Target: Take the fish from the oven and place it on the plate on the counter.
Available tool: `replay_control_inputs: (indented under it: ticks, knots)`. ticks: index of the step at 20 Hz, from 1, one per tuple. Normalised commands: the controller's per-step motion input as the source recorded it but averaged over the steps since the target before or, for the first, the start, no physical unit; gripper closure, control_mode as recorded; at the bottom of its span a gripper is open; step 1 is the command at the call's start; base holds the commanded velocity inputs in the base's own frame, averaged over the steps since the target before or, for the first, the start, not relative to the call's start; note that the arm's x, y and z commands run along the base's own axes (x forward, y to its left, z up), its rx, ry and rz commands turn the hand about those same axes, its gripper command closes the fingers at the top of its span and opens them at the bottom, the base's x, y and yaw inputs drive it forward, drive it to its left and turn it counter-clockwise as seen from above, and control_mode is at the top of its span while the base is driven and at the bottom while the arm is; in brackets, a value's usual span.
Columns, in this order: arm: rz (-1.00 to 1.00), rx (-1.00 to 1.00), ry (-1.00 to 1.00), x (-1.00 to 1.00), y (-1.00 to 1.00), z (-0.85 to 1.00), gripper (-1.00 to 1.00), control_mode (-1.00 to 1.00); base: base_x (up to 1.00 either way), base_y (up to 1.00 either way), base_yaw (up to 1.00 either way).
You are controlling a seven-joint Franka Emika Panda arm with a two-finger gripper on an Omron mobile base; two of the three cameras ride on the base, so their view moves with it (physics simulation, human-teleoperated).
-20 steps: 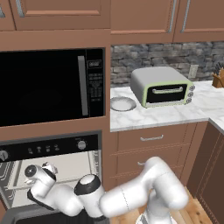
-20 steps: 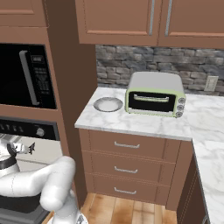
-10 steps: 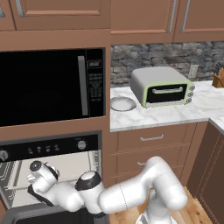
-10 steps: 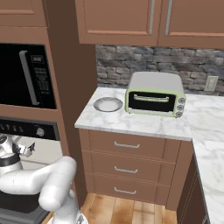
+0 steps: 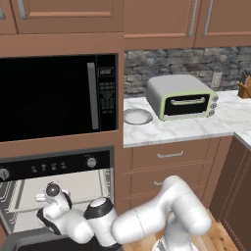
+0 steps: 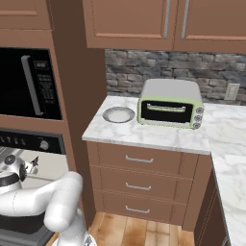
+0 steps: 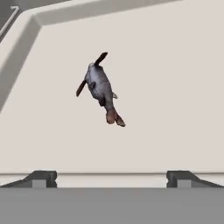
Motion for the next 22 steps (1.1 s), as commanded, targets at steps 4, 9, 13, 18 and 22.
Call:
replay_control_inputs:
  ticks: [4, 9, 13, 18, 22]
  knots:
    - [0.0, 0.1, -0.15, -0.08, -0.04, -0.85, -1.0, -1.0, 0.0, 0.0, 0.0]
    - [0.0, 0.0, 0.0, -0.33, -0.15, -0.99, -1.0, -1.0, 0.0, 0.0, 0.0]
    - [0.0, -0.01, -0.01, -0.64, -0.2, -0.94, -1.0, -1.0, 0.0, 0.0, 0.0]
    - [0.01, -0.09, -0.06, -0.49, -0.19, -0.88, -1.0, -1.0, 0.0, 0.0, 0.0]
    - [0.01, -0.13, -0.14, -0.23, -0.04, -0.84, -1.0, -1.0, 0.0, 0.0, 0.0]
